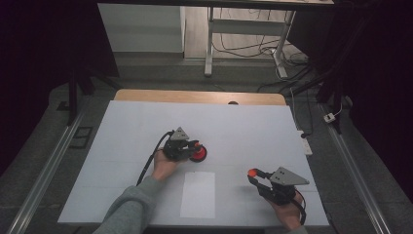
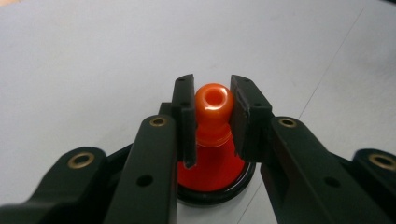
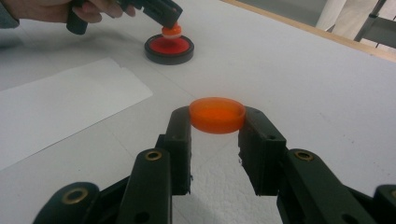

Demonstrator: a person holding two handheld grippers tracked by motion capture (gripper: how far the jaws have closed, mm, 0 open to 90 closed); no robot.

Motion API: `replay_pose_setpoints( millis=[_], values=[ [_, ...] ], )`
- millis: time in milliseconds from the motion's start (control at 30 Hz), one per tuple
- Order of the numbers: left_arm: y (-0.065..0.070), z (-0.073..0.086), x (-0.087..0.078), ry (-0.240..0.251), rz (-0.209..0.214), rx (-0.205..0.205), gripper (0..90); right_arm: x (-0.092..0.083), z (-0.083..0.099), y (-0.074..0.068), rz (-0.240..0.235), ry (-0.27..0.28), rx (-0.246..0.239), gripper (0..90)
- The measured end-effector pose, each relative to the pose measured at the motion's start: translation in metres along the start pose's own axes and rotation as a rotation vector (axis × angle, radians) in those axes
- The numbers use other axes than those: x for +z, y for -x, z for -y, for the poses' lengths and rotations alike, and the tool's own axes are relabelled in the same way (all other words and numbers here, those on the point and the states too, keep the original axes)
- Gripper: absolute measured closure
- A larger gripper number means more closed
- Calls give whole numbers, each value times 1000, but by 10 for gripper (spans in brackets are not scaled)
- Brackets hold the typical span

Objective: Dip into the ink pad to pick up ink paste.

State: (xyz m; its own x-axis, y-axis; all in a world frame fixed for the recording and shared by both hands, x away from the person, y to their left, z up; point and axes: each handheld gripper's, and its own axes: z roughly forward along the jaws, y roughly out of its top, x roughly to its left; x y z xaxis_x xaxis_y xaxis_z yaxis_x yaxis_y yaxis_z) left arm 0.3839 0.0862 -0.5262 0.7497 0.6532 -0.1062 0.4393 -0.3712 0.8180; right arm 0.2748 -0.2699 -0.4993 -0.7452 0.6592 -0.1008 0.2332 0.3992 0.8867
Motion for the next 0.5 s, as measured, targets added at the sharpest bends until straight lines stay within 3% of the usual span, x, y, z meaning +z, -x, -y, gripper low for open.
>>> replay_pose_setpoints(
  millis=[33, 167, 367, 500],
  values=[
    [0, 2, 3, -24, -10, 8, 731, 0, 0, 0, 0, 0, 1, 647],
    [-1, 6, 5, -3, 3, -8, 732, 0, 0, 0, 1, -1, -1, 647],
    [3, 5, 5, -17, -28, 35, 733, 0, 0, -1, 1, -2, -2, 647],
    [4, 5, 5, -21, -36, 37, 733, 0, 0, -2, 1, -2, -2, 647]
  ],
)
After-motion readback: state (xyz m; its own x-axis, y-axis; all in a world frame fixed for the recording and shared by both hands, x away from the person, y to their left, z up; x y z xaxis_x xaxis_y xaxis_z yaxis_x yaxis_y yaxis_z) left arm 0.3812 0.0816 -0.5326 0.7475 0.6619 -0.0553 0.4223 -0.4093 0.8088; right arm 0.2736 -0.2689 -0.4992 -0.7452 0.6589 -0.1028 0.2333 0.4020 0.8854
